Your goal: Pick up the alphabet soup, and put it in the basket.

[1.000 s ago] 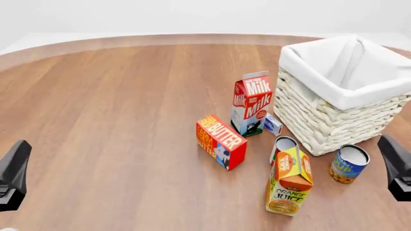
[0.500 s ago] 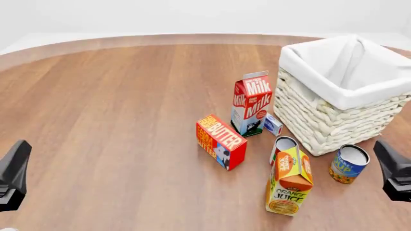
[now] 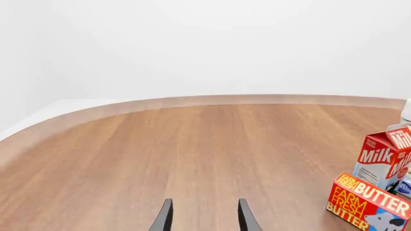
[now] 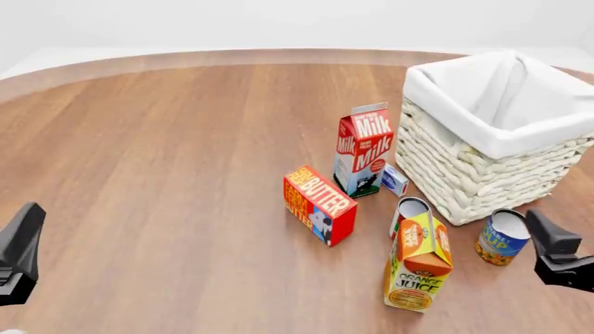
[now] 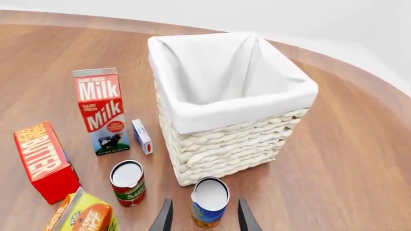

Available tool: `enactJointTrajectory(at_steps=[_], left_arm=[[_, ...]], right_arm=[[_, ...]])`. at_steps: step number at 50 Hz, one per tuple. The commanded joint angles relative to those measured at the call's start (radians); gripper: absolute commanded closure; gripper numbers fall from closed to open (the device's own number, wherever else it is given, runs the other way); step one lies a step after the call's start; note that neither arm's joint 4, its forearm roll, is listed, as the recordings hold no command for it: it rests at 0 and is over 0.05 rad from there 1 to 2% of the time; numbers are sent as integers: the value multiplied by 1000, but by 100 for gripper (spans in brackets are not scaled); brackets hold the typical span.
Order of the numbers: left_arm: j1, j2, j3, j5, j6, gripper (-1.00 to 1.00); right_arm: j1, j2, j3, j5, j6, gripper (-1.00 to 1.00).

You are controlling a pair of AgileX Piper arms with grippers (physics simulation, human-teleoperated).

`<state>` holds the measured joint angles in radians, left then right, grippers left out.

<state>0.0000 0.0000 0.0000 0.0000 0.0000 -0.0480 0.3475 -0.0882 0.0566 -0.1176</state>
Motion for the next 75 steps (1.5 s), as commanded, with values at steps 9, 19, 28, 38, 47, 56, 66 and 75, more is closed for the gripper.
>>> enactJointTrajectory(at_steps=[9,19,28,38,47,56,66,75], left_arm=[[0,0,0,0,0,-100],[0,0,0,0,0,-100],[0,0,0,0,0,-100],[0,0,0,0,0,-100],[0,0,0,0,0,-100],[0,0,0,0,0,-100],[0,0,0,0,0,-100],[0,0,0,0,0,-100]], right_arm=[[-9,207,52,-213,3,-100],[-12,322,79,-340,15,-100],[-25,370,86,-383,14,-100],[-38,393,88,-398,13,-100],[-42,444,87,-437,16,-100],[-50,509,88,-491,14,-100],[-43,564,88,-541,21,-100],[-48,649,88,-614,25,-100]])
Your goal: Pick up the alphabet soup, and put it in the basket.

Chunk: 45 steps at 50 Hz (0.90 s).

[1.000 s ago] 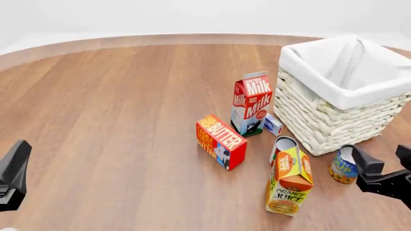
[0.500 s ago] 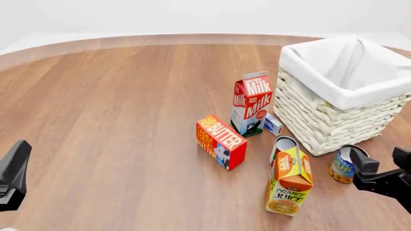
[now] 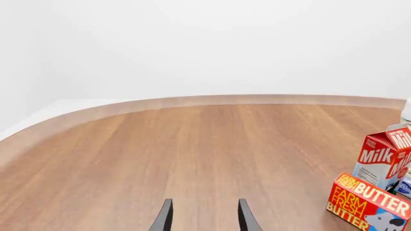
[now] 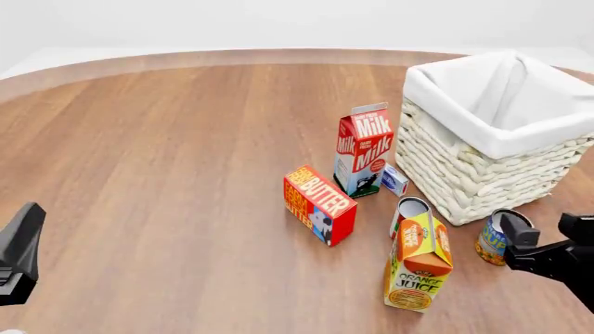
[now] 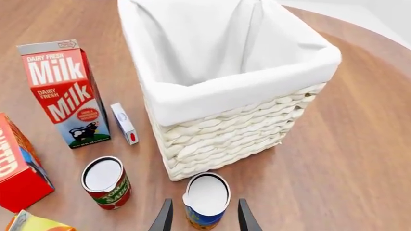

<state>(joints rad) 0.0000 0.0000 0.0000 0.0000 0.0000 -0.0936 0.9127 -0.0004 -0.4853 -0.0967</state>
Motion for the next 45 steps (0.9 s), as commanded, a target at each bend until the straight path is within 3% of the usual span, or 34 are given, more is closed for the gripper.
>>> enactJointTrajectory(at_steps=[1,39,43,44,45], left_arm=[[0,0,0,0,0,-100],[0,0,0,0,0,-100],[0,0,0,0,0,-100],[0,0,0,0,0,-100],[0,0,0,0,0,-100]], right_arm=[[-1,87,0,-75,6,-100],[-9,317,0,-249,17,-100],[-12,360,0,-283,20,-100],[-18,501,0,-393,27,-100],[-21,525,0,-417,26,-100]])
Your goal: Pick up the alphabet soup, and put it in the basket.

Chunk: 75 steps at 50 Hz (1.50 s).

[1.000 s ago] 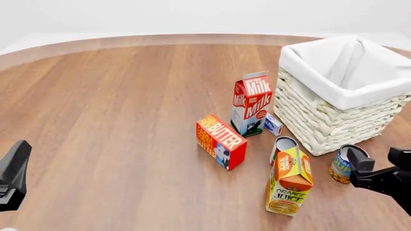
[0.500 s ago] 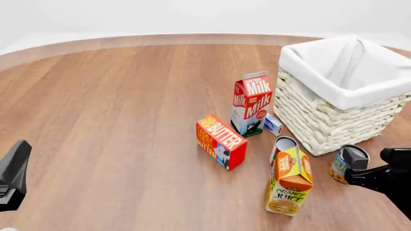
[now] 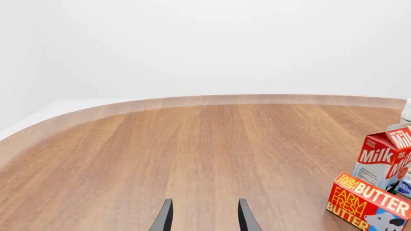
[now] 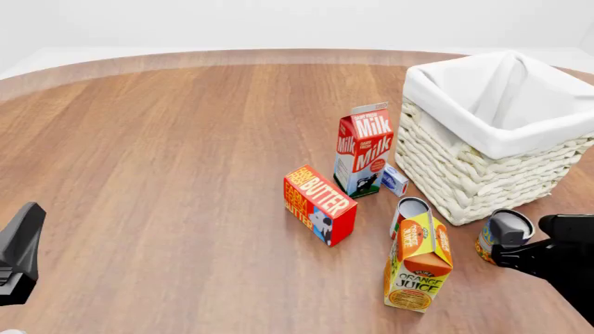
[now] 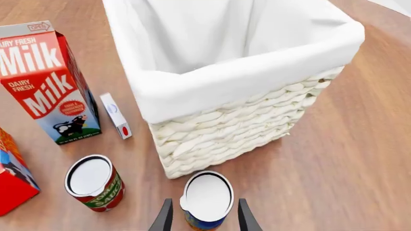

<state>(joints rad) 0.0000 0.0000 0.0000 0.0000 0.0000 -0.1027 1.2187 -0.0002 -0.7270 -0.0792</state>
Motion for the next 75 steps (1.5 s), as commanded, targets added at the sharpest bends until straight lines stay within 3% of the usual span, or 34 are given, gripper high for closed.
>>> enactJointTrajectory(at_steps=[1,75], left_arm=[[0,0,0,0,0,-100],[0,0,0,0,0,-100]], right_arm=[[-10,229,0,-184,8,-100],[-14,606,0,-489,31,-100]])
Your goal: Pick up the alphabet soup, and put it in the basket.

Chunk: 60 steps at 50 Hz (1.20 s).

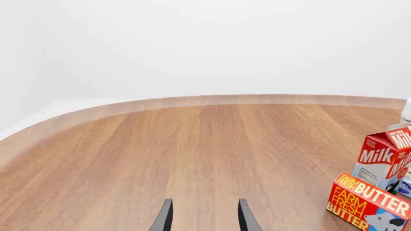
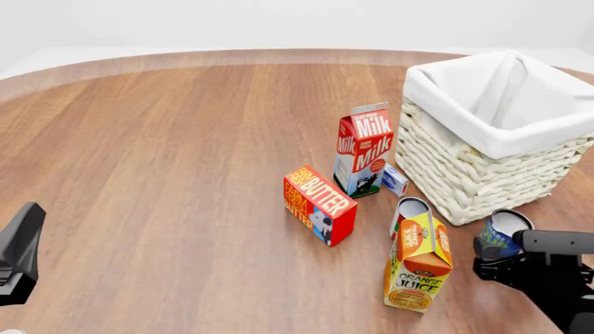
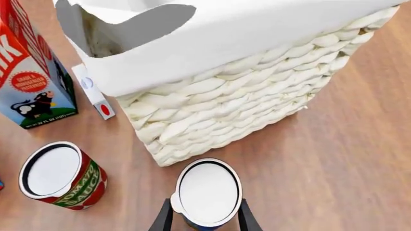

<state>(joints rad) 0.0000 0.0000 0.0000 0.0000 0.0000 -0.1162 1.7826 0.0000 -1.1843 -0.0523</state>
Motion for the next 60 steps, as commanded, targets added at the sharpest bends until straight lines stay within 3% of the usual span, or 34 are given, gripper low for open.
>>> enactJointTrajectory(at_steps=[1,17,18,42,60], left_arm=[[0,0,0,0,0,-100],[0,0,0,0,0,-100],[0,0,0,0,0,-100],[0,0,0,0,0,-100],[0,0,0,0,0,-100]], right_arm=[[0,43,0,-32,4,-100],[10,68,0,-35,21,-100],[11,68,0,-35,19,100],[-11,5,0,-27,-16,100],[-8,-243,0,188,-29,100]])
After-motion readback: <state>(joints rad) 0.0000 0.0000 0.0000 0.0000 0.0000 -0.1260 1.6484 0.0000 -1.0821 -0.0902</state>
